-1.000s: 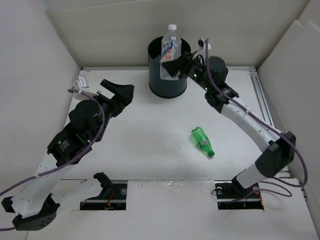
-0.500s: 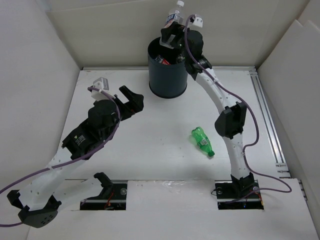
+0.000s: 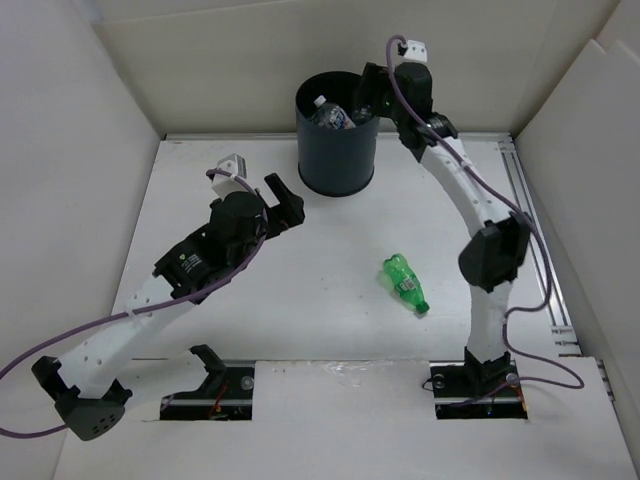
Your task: Put the plastic bottles in the bin
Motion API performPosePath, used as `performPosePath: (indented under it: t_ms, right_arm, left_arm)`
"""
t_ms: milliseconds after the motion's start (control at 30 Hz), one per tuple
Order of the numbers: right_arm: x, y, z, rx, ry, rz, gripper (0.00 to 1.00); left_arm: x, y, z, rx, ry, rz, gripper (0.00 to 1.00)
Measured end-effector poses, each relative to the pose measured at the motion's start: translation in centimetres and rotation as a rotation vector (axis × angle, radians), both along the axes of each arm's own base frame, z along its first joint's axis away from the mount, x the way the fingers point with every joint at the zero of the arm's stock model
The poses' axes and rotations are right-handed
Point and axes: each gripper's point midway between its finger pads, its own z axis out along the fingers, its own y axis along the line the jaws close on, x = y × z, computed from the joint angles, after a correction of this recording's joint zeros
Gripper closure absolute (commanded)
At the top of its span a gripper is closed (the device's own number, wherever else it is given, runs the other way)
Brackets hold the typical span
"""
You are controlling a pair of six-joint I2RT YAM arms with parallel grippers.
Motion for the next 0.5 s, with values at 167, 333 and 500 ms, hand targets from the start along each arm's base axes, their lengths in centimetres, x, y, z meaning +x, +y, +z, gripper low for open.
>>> performPosePath:
  t_ms: [167, 333, 500]
  right_arm:
    - [-9.4, -5.3, -1.1, -0.132, 0.131, 0.005, 0.00]
    - [-19.9, -9.1, -4.4, -0.181, 0.197, 0.044, 0.00]
    - [-27.5, -9.8, -13.3, -0.175, 0.330, 0.112, 0.00]
  left_arm:
    - [0.0, -0.2, -0.9, 0.007, 0.021, -0.011, 0.00]
    - [0.1, -0.6, -2.2, 0.023, 0.048, -0.027, 0.00]
    - [-0.2, -0.7, -4.5, 0.052, 0.094, -0.042, 0.00]
